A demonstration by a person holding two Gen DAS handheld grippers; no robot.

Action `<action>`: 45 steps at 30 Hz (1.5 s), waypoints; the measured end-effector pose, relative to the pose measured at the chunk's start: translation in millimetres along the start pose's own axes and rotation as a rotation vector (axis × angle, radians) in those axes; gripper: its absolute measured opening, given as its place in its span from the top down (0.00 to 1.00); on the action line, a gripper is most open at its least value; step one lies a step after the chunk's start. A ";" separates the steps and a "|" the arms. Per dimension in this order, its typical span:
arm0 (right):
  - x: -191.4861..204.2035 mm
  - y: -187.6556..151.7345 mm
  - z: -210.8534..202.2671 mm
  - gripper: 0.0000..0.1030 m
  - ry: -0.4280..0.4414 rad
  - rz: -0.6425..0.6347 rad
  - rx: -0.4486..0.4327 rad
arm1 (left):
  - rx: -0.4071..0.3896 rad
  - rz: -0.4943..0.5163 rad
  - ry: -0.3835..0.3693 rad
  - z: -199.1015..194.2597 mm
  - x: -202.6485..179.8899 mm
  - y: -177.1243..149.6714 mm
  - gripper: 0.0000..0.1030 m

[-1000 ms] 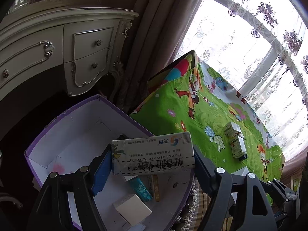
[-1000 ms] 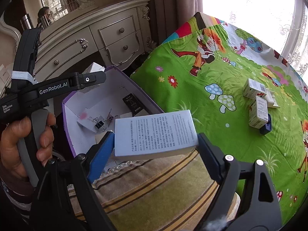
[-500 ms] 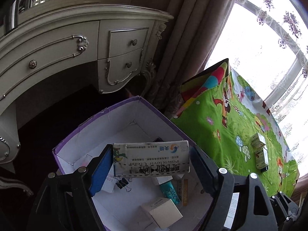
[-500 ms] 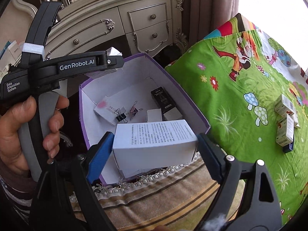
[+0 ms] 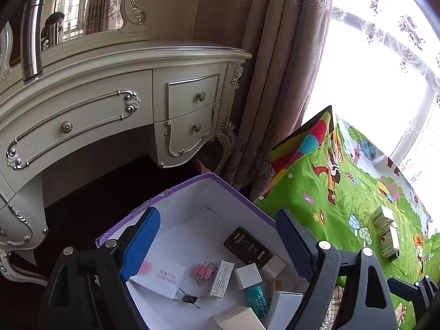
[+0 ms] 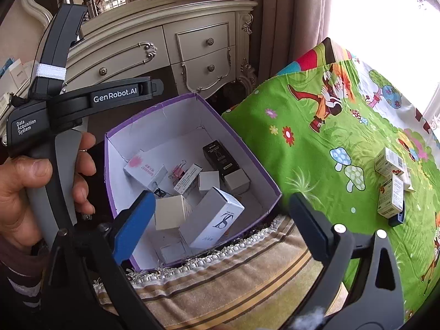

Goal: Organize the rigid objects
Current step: 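Move both open tools back over the items on the bed, then grasp a white printed box with left tool while right tool grasps the dark blue holder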

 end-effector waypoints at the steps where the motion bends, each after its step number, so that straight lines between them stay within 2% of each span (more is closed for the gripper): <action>1: -0.1 0.0 0.1 0.04 -0.002 -0.002 0.001 | -0.008 0.013 -0.004 -1.4 -2.3 1.0 0.15; 4: -3.3 -1.4 -0.9 0.04 -0.005 0.008 0.001 | -0.020 0.002 -0.052 -4.8 -6.4 4.6 0.15; 9: -25.4 -4.1 -7.4 0.04 -0.035 0.069 -0.020 | 0.013 -0.014 -0.156 -7.7 -18.6 5.3 0.15; 14: -59.8 -10.9 -15.0 0.04 -0.104 0.116 -0.015 | 0.035 0.017 -0.230 -8.1 -44.4 -1.6 0.15; 22: -140.2 -27.1 -30.4 0.04 -0.238 0.266 -0.043 | 0.094 0.066 -0.296 -4.5 -90.9 -17.3 0.16; 31: -213.5 -54.5 -42.4 0.04 -0.370 0.343 -0.043 | 0.147 0.145 -0.370 3.5 -156.1 -33.0 0.16; 40: -265.1 -80.5 -47.1 0.04 -0.436 0.406 -0.052 | 0.200 0.236 -0.424 11.9 -226.4 -44.0 0.16; 45: -285.4 -92.6 -47.3 0.05 -0.461 0.430 -0.064 | 0.273 0.249 -0.480 22.7 -269.3 -56.7 0.17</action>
Point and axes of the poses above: each gripper's, at about its wrist camera, not at the fingertips, and z roughly the way its jaws point, x to its left, y to its top, the point moved 3 cm from there along z, roughly the way its jaws point, and after that the axes turned 14 degrees about -x, right-handed, at the moved point
